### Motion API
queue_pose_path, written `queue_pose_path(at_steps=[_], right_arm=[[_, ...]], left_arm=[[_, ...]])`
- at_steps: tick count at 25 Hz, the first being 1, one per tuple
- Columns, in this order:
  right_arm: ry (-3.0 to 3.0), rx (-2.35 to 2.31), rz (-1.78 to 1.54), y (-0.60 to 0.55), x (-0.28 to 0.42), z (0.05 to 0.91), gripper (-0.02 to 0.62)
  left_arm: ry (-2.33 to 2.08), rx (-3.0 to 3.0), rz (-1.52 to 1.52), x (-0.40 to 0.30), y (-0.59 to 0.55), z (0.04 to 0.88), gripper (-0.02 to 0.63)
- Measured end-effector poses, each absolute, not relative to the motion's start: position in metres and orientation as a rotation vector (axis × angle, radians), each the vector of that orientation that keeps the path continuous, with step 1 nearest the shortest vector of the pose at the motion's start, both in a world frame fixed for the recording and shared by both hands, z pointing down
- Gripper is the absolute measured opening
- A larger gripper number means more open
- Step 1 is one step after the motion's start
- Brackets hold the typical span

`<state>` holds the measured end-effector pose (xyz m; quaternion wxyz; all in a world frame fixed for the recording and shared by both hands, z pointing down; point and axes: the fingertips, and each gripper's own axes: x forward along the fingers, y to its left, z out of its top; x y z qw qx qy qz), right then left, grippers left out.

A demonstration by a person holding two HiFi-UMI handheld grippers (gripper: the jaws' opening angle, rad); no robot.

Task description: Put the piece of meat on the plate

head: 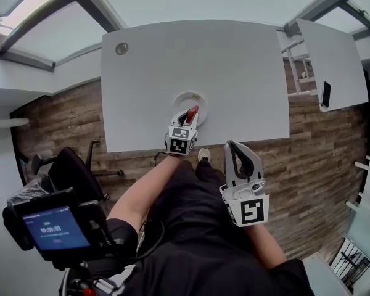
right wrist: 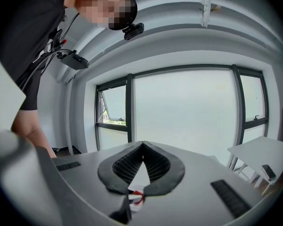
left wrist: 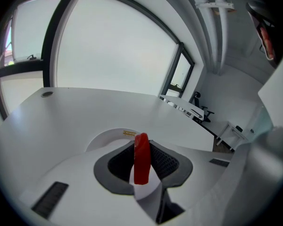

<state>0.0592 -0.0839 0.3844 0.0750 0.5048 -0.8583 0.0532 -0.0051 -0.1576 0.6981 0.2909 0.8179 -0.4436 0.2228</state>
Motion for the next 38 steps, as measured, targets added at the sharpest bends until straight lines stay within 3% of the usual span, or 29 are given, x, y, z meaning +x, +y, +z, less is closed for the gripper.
queue_pose_path(at_steps=[33, 38], right_arm=[[-2.54, 1.517, 0.048, -0.072, 0.061, 0.376, 0.005], [-2.54, 1.523, 0.053, -0.073, 0.061, 0.377, 0.005]], left_arm=[[-1.208, 2.191, 0.609, -0.023, -0.176, 0.703, 0.106], [-1.206, 2.177, 0.663, -0.03, -0.175, 0.713, 0.136]])
